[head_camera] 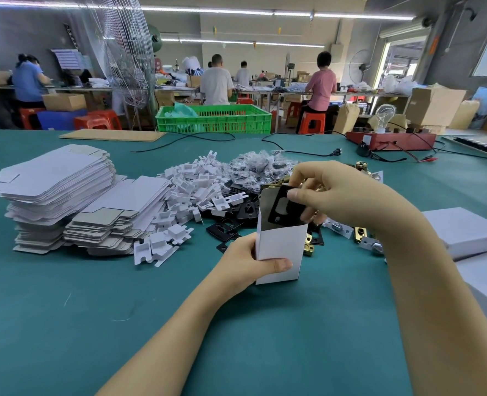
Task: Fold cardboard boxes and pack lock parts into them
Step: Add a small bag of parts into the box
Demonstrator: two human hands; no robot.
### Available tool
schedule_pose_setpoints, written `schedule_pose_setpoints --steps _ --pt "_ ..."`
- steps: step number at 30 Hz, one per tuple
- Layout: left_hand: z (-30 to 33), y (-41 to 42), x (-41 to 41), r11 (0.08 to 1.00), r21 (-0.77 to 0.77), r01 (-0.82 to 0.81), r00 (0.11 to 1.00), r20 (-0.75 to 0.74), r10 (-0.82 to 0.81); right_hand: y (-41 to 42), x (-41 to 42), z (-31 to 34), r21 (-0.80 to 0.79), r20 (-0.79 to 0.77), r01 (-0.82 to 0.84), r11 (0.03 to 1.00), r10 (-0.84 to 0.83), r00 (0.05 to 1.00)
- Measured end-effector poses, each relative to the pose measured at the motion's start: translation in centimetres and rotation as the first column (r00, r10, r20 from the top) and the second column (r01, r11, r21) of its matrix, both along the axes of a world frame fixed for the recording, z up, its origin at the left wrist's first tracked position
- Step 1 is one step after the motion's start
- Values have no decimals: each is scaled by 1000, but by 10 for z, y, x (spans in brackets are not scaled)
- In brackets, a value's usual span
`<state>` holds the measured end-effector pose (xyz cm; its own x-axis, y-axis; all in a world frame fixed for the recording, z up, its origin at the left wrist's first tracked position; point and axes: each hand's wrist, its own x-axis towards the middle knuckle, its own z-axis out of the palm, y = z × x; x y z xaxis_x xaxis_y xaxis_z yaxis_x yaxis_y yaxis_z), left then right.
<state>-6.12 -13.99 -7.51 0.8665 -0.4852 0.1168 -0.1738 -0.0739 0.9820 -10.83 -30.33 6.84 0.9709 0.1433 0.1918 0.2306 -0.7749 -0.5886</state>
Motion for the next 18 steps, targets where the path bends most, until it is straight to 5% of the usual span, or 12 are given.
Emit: schedule_pose_setpoints --steps 18 --pt "-3 -1 1 1000 1 2 1000 17 -2 3 -4 2 -34 -88 -50 998 46 995"
